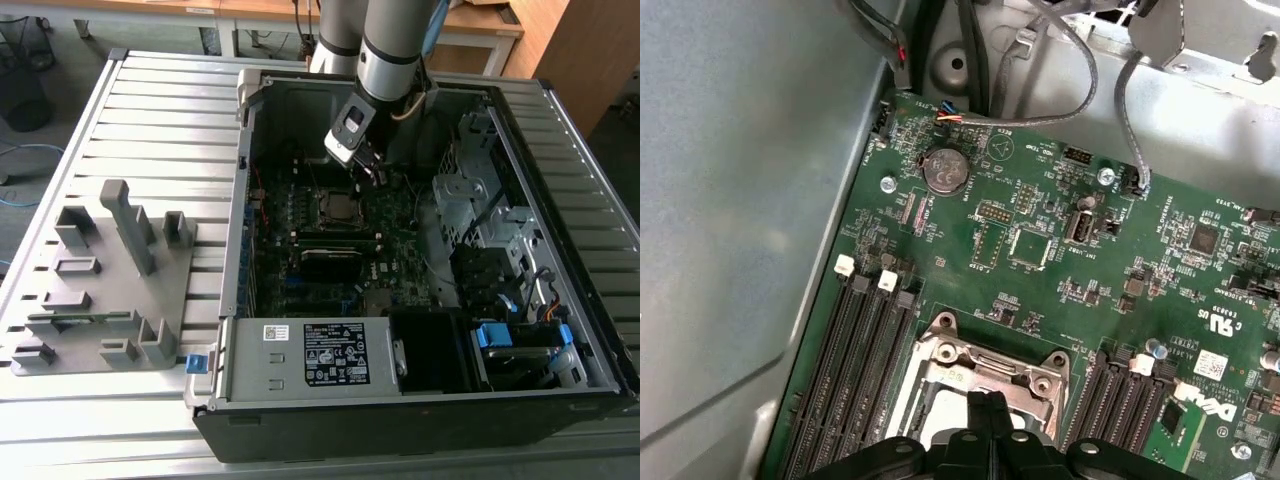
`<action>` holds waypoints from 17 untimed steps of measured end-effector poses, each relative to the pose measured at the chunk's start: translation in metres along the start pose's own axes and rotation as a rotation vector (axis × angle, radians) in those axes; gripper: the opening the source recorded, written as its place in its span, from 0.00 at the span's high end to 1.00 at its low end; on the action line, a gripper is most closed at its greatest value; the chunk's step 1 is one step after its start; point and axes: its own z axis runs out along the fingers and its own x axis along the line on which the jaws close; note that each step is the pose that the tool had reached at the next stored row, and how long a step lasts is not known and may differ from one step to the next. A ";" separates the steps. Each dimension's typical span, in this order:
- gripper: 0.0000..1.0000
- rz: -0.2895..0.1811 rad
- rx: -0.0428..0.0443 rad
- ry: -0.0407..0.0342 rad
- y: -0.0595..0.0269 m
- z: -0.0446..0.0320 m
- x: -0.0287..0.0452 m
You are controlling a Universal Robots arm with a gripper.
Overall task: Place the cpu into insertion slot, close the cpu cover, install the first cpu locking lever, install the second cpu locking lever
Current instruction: 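Close the cpu cover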
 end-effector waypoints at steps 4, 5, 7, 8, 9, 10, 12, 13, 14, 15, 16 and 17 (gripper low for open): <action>0.90 -0.051 0.0020 -0.0013 0.0000 0.0000 0.0000; 0.90 -0.069 0.0027 -0.0018 0.0000 0.0000 0.0000; 0.90 -0.106 0.0042 -0.0026 0.0000 0.0000 0.0000; 0.90 -0.124 0.0049 -0.0031 0.0000 0.0000 0.0000; 0.90 -0.142 0.0056 -0.0035 0.0000 0.0000 0.0000; 0.90 -0.160 0.0064 -0.0040 0.0000 0.0000 0.0000; 0.90 -0.196 0.0078 -0.0049 0.0000 0.0001 0.0000; 0.90 -0.216 0.0086 -0.0054 0.0000 0.0001 0.0000; 0.90 -0.234 0.0093 -0.0058 0.0000 0.0001 0.0000; 0.90 -0.252 0.0100 -0.0063 0.0000 0.0001 0.0000; 0.90 -0.270 0.0108 -0.0068 0.0000 0.0001 0.0000; 0.90 -0.288 0.0115 -0.0072 0.0000 0.0001 0.0000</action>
